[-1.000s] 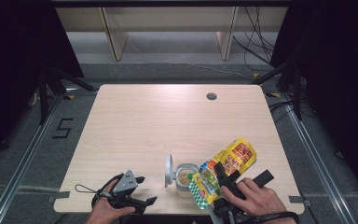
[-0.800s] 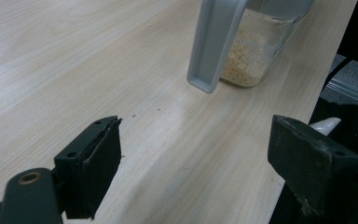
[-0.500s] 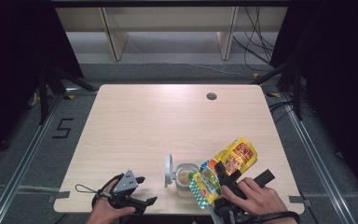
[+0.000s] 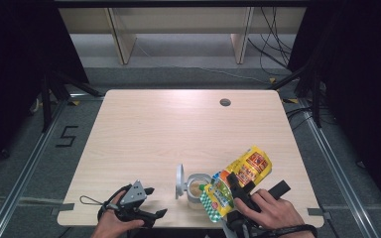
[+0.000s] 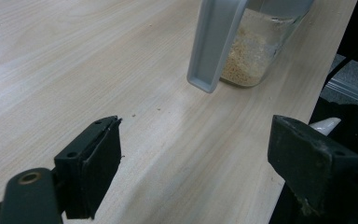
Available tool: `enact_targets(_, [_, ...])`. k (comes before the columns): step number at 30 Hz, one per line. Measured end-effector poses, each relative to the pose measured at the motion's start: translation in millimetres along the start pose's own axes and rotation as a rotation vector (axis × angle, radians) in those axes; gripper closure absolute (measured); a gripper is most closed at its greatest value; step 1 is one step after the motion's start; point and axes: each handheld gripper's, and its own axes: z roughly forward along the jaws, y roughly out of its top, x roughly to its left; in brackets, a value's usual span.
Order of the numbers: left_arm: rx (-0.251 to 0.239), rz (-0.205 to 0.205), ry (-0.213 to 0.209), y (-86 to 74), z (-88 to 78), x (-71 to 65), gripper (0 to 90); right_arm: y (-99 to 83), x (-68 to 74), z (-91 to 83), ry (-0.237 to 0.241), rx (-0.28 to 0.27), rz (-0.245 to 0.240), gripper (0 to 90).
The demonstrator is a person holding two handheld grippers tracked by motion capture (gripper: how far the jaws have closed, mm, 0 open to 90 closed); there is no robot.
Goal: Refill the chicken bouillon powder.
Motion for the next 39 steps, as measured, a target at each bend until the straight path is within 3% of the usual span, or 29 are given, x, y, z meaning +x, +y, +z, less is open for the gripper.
enact_targets(6, [0.0, 0.002, -0.001, 0.0, 0.1, 0.2, 17.0, -0.4, 0.2, 0.1, -0.001, 0.0, 0.002, 65.1])
enact_targets(8, [0.004, 0.024, -0.006, 0.5, -0.3, 1.5, 17.0, -0.4, 0.2, 0.4, 0.0, 0.0, 0.003, 65.1])
enact_targets(9, [0.0, 0.0, 0.001, -0.1, -0.1, -0.1, 16.9, -0.4, 0.3, 0.3, 0.0, 0.0, 0.003, 65.1])
enact_targets(14, [0.006, 0.0, -0.005, 0.0, -0.2, 0.0, 17.0, -1.0, -0.5, -0.1, -0.005, 0.003, -0.003, 65.2])
enact_targets(16, [0.001, 0.003, -0.001, 0.0, 0.0, 0.1, 17.0, -1.6, -1.2, -0.1, 0.014, -0.002, 0.002, 65.2])
enact_targets(17, [0.007, 0.005, -0.005, 0.2, -0.2, 0.5, 17.0, -1.8, -0.6, -0.4, -0.007, 0.002, 0.0, 65.2])
enact_targets(18, [0.006, 0.002, -0.004, 0.1, -0.2, 0.3, 17.0, -1.8, -1.1, 0.1, 0.016, 0.001, 0.003, 65.2])
enact_targets(20, [0.001, 0.004, 0.001, 0.1, -0.2, 0.1, 17.0, -1.4, -0.1, 0.2, -0.002, 0.004, -0.002, 65.2])
enact_targets(22, [0.002, 0.002, -0.001, 0.0, -0.1, 0.1, 17.0, -2.1, -0.8, 0.2, 0.018, -0.003, 0.002, 65.2])
enact_targets(23, [0.006, 0.01, -0.005, 0.3, -0.3, 0.8, 17.0, -2.4, -0.4, -0.2, -0.007, 0.003, 0.0, 65.2])
enact_targets(26, [0.007, -0.001, -0.005, 0.1, -0.2, 0.0, 17.0, -2.7, -0.3, -0.9, -0.004, 0.01, 0.006, 65.3])
enact_targets(28, [0.007, 0.0, -0.005, 0.1, -0.3, 0.1, 17.0, -3.0, -1.6, 1.2, 0.007, -0.004, -0.021, 65.2])
enact_targets(30, [0.0, 0.019, -0.002, 0.3, -0.4, 0.9, 17.0, -2.8, -1.5, 1.8, 0.018, -0.014, -0.015, 65.2])
enact_targets(31, [0.0, 0.026, -0.002, 0.5, -0.4, 1.3, 17.0, -1.9, 0.3, 0.4, 0.0, -0.002, 0.006, 65.3])
enact_targets(32, [0.005, 0.0, -0.002, 0.0, -0.2, 0.2, 17.0, -1.9, -0.4, 0.5, 0.02, -0.005, 0.008, 65.3])
enact_targets(33, [0.006, 0.003, -0.004, 0.1, -0.2, 0.5, 17.0, -1.9, -0.4, 0.2, -0.001, 0.0, 0.002, 65.3])
enact_targets(36, [0.002, 0.004, 0.001, 0.1, -0.2, 0.1, 17.0, -2.6, -1.0, -0.1, 0.018, -0.005, 0.012, 65.3])
enact_targets(39, [0.009, 0.001, -0.005, 0.2, -0.5, 0.2, 17.0, -2.4, 0.6, 1.0, -0.005, -0.001, 0.009, 65.3])
